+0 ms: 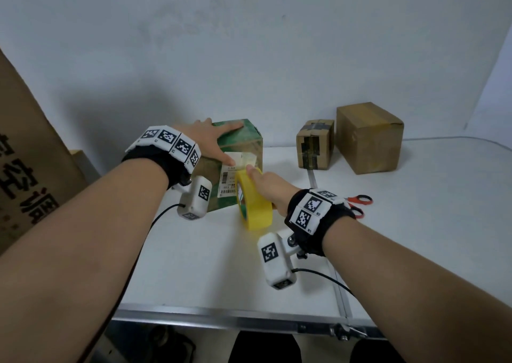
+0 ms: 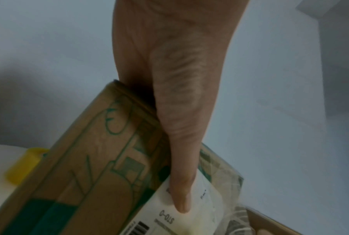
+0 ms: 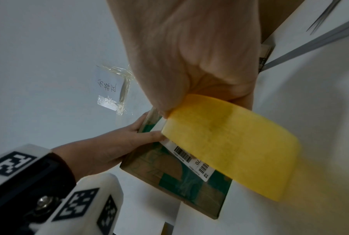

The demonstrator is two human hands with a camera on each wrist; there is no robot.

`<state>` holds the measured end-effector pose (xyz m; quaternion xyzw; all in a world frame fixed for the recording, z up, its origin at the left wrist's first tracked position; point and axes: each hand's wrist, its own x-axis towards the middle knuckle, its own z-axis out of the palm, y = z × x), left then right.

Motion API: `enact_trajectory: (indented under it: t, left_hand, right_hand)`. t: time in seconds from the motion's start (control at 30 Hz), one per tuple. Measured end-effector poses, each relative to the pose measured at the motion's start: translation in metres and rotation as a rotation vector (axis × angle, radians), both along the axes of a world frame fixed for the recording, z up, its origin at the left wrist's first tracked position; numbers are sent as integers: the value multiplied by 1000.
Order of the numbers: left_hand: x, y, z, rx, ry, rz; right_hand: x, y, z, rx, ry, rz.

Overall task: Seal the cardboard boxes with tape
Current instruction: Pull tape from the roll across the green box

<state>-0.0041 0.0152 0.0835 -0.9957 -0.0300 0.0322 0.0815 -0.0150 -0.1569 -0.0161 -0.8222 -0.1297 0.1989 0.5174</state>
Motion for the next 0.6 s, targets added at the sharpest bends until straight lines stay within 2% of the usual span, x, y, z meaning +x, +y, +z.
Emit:
enact_trajectory:
  t: [0.1, 0.2, 0.3, 0.6]
  left_hand:
    - [-2, 2, -10, 13, -59, -77]
    - [-4, 3, -16, 24, -98, -223]
    - [-3, 8, -20, -18, -126, -279]
    - [-8, -2, -20, -112, -173, -146]
  right_hand:
    - [4, 1, -3, -2, 1, 3]
    - [8, 3, -9, 4, -11, 2]
    - [9, 2, -10, 7, -11, 1]
    - [9, -12, -1, 8, 17, 24]
